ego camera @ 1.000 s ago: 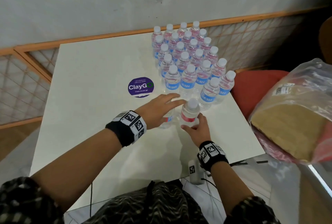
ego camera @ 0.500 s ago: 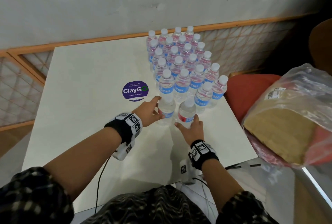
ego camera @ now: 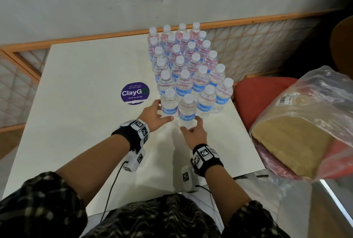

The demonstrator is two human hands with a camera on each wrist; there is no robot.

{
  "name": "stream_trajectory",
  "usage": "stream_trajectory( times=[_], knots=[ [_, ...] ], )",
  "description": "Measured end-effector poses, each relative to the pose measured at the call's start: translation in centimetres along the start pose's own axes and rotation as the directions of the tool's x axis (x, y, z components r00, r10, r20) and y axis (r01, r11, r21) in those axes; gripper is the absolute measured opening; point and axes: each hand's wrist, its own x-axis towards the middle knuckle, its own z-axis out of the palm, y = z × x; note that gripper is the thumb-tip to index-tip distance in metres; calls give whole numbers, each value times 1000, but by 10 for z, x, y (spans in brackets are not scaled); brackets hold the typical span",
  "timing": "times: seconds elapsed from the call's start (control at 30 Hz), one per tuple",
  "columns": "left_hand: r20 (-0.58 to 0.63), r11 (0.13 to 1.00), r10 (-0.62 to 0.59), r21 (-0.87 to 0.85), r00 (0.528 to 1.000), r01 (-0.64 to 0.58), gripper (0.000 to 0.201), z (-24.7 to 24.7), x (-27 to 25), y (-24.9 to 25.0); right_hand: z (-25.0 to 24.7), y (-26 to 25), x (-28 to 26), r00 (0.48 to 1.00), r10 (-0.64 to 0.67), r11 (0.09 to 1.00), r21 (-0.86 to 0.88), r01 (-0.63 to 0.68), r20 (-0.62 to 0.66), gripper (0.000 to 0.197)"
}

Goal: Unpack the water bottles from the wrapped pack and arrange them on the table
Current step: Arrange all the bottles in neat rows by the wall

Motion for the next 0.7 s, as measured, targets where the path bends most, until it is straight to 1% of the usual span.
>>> stream_trajectory(
  times=[0.1,0.17,0.23,0.3,0.33,0.4,0.5,0.6,0.7],
  knots=[
    [-13,1000,12,9,1000,-12,64,0,1,-1,2,0,-2,999,16,1000,24,-15,-41,60],
    [-5,1000,18,17,1000,-18,62,-2,1,-3,6,-4,0,997,27,999,45,-24,-66,61],
    [22,999,21,27,1000,-21,64,-3,1,-3,9,-8,1,994,62,995,81,-54,-95,63],
    [34,1000,17,10,999,-17,70,-3,1,-1,11,-12,4,988,109,986,142,-93,-110,64],
    [26,1000,7,-4,1000,-7,73,-2,2,0,13,-12,6,986,129,979,172,-109,-108,64],
    [-8,1000,2,-13,1000,-2,71,-1,5,0,15,-12,7,984,152,968,216,-128,-95,65],
    [13,1000,9,-8,1000,-9,67,-3,8,1,17,-8,9,982,157,961,248,-126,-110,62],
    [62,1000,8,17,998,-9,69,-5,11,0,18,-8,11,980,159,952,282,-120,-119,61],
    [65,999,31,33,997,-33,74,-4,9,4,18,-11,14,987,130,952,289,-98,-95,65]
  ],
)
